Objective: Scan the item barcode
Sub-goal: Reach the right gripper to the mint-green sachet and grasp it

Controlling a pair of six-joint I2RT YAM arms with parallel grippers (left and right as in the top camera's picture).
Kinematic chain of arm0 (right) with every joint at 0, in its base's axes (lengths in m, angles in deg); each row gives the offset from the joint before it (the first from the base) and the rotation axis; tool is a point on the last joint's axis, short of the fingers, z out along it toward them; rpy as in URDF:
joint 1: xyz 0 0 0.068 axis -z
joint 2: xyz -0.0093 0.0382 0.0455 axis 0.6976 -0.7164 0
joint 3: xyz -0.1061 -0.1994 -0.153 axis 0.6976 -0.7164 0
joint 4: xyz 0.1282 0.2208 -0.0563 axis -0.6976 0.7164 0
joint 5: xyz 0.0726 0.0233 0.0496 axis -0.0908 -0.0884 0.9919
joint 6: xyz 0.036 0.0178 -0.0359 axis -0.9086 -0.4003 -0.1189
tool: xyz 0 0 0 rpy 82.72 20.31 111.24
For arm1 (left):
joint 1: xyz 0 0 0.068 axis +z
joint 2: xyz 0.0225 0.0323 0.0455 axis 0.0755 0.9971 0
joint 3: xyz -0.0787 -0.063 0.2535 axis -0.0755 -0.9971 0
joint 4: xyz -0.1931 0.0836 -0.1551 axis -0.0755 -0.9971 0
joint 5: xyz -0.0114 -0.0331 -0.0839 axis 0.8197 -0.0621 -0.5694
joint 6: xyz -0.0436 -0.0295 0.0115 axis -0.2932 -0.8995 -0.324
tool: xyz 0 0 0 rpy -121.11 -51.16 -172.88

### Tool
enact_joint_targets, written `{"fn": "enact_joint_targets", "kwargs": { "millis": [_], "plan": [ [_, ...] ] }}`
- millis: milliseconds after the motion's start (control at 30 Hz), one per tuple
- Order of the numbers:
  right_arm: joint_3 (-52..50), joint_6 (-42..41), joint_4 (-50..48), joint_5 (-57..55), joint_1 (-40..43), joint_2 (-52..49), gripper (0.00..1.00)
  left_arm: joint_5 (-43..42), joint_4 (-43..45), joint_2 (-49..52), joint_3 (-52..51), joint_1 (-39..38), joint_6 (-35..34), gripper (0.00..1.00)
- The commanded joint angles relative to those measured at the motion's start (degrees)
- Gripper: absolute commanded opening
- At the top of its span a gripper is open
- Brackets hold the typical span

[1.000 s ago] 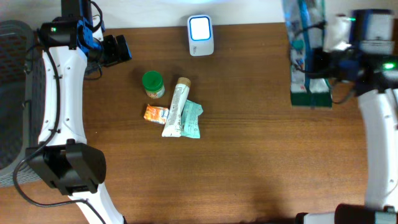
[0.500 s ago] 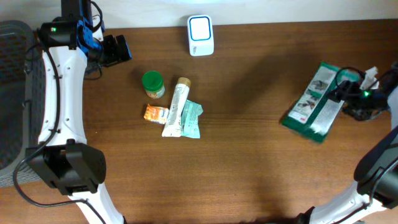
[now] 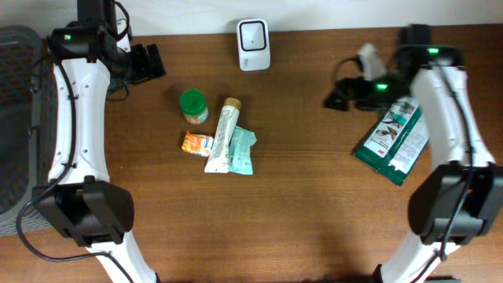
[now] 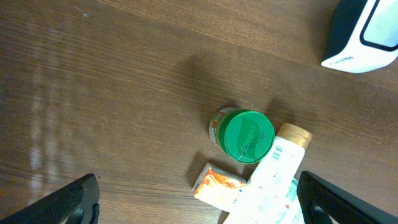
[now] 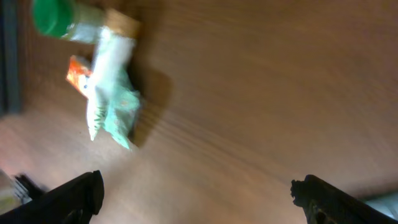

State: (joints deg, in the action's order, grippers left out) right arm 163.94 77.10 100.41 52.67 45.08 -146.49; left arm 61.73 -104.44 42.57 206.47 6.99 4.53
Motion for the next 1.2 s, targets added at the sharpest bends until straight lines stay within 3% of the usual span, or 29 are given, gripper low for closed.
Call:
{"fn": "enact_joint_targets", "kwargs": {
  "millis": [0,200,233,500,733,800,833,867,1067,1167],
  "plan": [
    [-0.22,-0.35,-4.72,-3.63,-9.18,-1.09,1.00,0.39,-0.02,-0.55,0.52,0.13,0.33,0.99],
    [-0.02,-1.81,-15.28,-7.50,-21.11,-8.83,0.87,0.42,-0.02,-0.55,0.52,0.13,0.33,0.99],
    [-0.02,-1.81,-17.35,-7.56,-23.08,-11.72,0.82,0.39,-0.02,-0.55,0.52,0.13,0.33,0.99],
    [-0.02,-1.84,-22.84,-3.13,-25.31,-19.63,0.76,0.39,-0.02,-0.55,0.52,0.13,0.33,0.99],
    [-0.09,-1.99,-18.91,-0.42,-25.31,-22.10,0.52,0.39,-0.02,-0.55,0.52,0.13,0.33,0.99],
    [-0.09,-1.99,-17.33,-1.79,-25.29,-22.56,0.35,0.42,-0.02,-0.55,0.52,0.13,0.33,0.99],
    [-0.09,-1.99,-16.79,-2.05,-25.11,-22.71,0.20,0.42,-0.02,-0.55,0.52,0.13,0.33,0.99],
    [0.11,-1.99,-16.33,-2.14,-24.59,-22.58,0.12,0.42,-0.02,-0.55,0.52,0.13,0.33,0.99],
    [8.20,-1.44,-2.32,-2.14,-17.27,-17.40,0.04,0.42,-0.02,-0.55,0.52,0.13,0.33,0.99],
    [9.09,-10.62,-1.05,-2.19,-12.39,-14.95,0.04,0.39,-0.02,-0.55,0.52,0.13,0.33,0.99]
  ]
}}
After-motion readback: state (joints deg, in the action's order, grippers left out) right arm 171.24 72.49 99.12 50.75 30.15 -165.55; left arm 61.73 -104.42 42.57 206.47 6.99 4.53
